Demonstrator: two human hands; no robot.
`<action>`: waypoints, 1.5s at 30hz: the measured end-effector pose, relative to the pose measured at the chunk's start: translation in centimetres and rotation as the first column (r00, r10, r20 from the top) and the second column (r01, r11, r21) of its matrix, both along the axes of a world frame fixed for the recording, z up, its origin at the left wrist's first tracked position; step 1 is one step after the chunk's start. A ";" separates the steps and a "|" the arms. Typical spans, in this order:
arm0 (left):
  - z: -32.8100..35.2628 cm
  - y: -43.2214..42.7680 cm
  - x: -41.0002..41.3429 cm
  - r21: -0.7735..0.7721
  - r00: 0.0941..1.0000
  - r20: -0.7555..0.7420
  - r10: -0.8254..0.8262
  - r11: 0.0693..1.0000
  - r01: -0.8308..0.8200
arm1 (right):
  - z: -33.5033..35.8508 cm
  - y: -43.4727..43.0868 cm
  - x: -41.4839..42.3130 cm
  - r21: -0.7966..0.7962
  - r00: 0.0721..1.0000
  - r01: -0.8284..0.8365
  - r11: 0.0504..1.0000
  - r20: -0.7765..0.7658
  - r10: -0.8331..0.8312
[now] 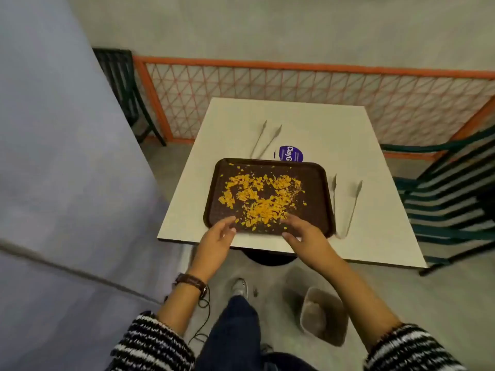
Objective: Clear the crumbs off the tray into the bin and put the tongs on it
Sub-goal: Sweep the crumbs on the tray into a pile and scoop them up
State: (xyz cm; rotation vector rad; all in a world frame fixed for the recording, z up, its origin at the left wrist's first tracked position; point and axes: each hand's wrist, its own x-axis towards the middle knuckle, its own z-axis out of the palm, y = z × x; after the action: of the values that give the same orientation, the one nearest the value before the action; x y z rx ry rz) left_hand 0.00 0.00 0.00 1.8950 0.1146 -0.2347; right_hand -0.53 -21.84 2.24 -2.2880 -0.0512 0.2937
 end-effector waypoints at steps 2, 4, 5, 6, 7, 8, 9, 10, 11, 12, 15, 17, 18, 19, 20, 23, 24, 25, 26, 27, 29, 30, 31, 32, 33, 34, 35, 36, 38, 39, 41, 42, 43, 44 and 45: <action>-1.3 0.3 0.9 0.036 0.999 -0.038 0.024 0.999 -0.022 | -1.4 0.7 0.7 -0.042 1.000 -0.004 0.999 -0.027 0.003; -3.0 0.6 1.9 0.089 0.996 -0.080 0.024 0.996 -0.017 | -2.9 1.5 1.3 -0.087 0.995 -0.029 0.996 -0.101 0.020; -3.9 0.7 2.6 0.103 0.994 -0.104 0.020 0.995 -0.010 | -3.6 1.8 1.9 -0.099 0.992 -0.033 0.995 -0.128 0.020; -4.5 0.7 3.5 0.112 0.993 -0.122 0.006 0.994 0.007 | -4.2 2.0 2.5 -0.104 0.989 -0.033 0.994 -0.149 0.018; -5.0 0.9 4.5 0.124 0.991 -0.133 -0.009 0.992 0.026 | -4.7 2.2 3.4 -0.107 0.986 -0.026 0.994 -0.167 0.007; -5.6 1.0 5.7 0.146 0.991 -0.129 -0.029 0.988 0.048 | -5.0 2.4 4.3 -0.104 0.984 -0.018 0.994 -0.178 -0.001; -6.1 1.1 7.0 0.173 0.991 -0.128 -0.040 0.983 0.062 | -5.4 2.5 5.3 -0.100 0.979 0.003 0.995 -0.201 -0.023; -6.5 1.1 8.4 0.199 0.992 -0.121 -0.044 0.978 0.068 | -5.7 2.6 6.2 -0.095 0.974 0.029 0.995 -0.223 -0.050; -6.7 1.0 9.7 0.218 0.993 -0.110 -0.038 0.974 0.061 | -6.0 2.7 7.2 -0.094 0.967 0.056 0.994 -0.241 -0.077; -7.0 0.8 11.1 0.242 0.995 -0.095 -0.024 0.969 0.046 | -6.2 2.9 8.2 -0.094 0.961 0.084 0.992 -0.254 -0.105; -8.2 0.0 15.0 0.348 0.996 -0.077 0.034 0.937 -0.005 | -7.0 3.2 10.8 -0.087 0.947 0.170 0.982 -0.263 -0.187; -9.3 -0.3 17.0 0.399 0.996 -0.089 0.018 0.917 0.019 | -7.8 3.3 12.0 -0.083 0.938 0.217 0.973 -0.257 -0.231; -9.9 -0.4 17.7 0.423 0.994 -0.110 0.003 0.905 0.044 | -8.2 3.3 12.4 -0.091 0.934 0.233 0.968 -0.255 -0.249; -10.4 -0.3 18.2 0.446 0.990 -0.139 -0.006 0.892 0.068 | -8.5 3.3 12.6 -0.101 0.931 0.245 0.964 -0.253 -0.263; -10.9 -0.2 18.4 0.469 0.986 -0.166 -0.014 0.879 0.091 | -8.9 3.3 12.7 -0.106 0.928 0.253 0.962 -0.255 -0.272; -12.3 0.0 18.1 0.538 0.979 -0.198 -0.048 0.830 0.149 | -10.2 3.1 12.3 -0.087 0.918 0.289 0.953 -0.256 -0.301; -12.6 0.0 17.7 0.563 0.979 -0.196 -0.059 0.811 0.161 | -10.5 3.1 12.0 -0.090 0.917 0.293 0.952 -0.254 -0.307; -13.0 0.0 17.4 0.578 0.978 -0.195 -0.067 0.798 0.170 | -11.0 3.0 11.8 -0.098 0.917 0.296 0.950 -0.249 -0.312; -13.4 -0.2 17.1 0.585 0.979 -0.193 -0.070 0.793 0.172 | -11.4 2.8 11.6 -0.106 0.915 0.302 0.947 -0.245 -0.320; -13.7 -0.4 16.8 0.586 0.979 -0.190 -0.078 0.791 0.177 | -11.9 2.6 11.4 -0.109 0.913 0.312 0.944 -0.240 -0.330; -14.2 -0.7 16.3 0.579 0.974 -0.184 -0.129 0.787 0.213 | -12.5 2.0 10.9 -0.136 0.902 0.337 0.932 -0.236 -0.361; -14.4 -0.9 16.1 0.564 0.969 -0.182 -0.167 0.789 0.242 | -12.8 1.7 10.6 -0.150 0.898 0.345 0.927 -0.234 -0.372; -14.4 -1.2 15.9 0.530 0.961 -0.186 -0.205 0.803 0.274 | -13.1 1.4 10.3 -0.152 0.895 0.352 0.924 -0.233 -0.379; -14.3 -1.5 15.7 0.474 0.950 -0.194 -0.243 0.825 0.308 | -13.3 0.9 10.1 -0.152 0.891 0.360 0.921 -0.237 -0.387; -14.0 -2.0 15.5 0.407 0.939 -0.201 -0.279 0.848 0.339 | -13.5 0.4 10.0 -0.160 0.890 0.359 0.919 -0.238 -0.389; -13.6 -2.4 15.4 0.341 0.924 -0.210 -0.319 0.862 0.375 | -13.7 -0.1 9.9 -0.177 0.892 0.347 0.921 -0.242 -0.383; -13.3 -2.7 15.2 0.289 0.907 -0.214 -0.363 0.863 0.414 | -13.9 -0.7 9.8 -0.195 0.895 0.333 0.923 -0.242 -0.374; -12.9 -3.0 15.1 0.255 0.894 -0.209 -0.397 0.860 0.442 | -14.0 -1.2 9.8 -0.210 0.899 0.322 0.923 -0.238 -0.367; -12.5 -3.1 15.1 0.235 0.897 -0.188 -0.401 0.868 0.438 | -14.3 -2.1 10.2 -0.254 0.908 0.308 0.917 -0.211 -0.363; -12.4 -2.9 15.2 0.248 0.912 -0.181 -0.368 0.880 0.405 | -14.4 -2.6 10.4 -0.287 0.912 0.304 0.908 -0.189 -0.365; -12.5 -2.3 15.5 0.305 0.949 -0.187 -0.254 0.903 0.302 | -14.6 -3.3 11.2 -0.356 0.917 0.303 0.884 -0.143 -0.372; -12.7 -1.7 15.5 0.341 0.962 -0.197 -0.190 0.906 0.249 | -14.7 -3.6 11.7 -0.377 0.916 0.307 0.874 -0.130 -0.378; -13.0 -1.1 15.6 0.379 0.971 -0.197 -0.137 0.903 0.204 | -14.9 -3.8 12.2 -0.386 0.914 0.314 0.867 -0.123 -0.386; -13.4 -0.4 15.6 0.417 0.977 -0.187 -0.106 0.892 0.176 | -15.1 -4.0 12.7 -0.389 0.910 0.323 0.863 -0.122 -0.396; -13.7 0.2 15.5 0.452 0.980 -0.173 -0.097 0.876 0.166 | -15.3 -4.0 13.2 -0.389 0.903 0.336 0.858 -0.128 -0.411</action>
State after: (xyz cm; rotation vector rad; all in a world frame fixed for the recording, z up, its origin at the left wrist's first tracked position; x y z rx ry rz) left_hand 15.46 0.15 -13.75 2.3691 0.1506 -0.4744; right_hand 12.72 -25.82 -13.04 -2.5463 0.6004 0.3552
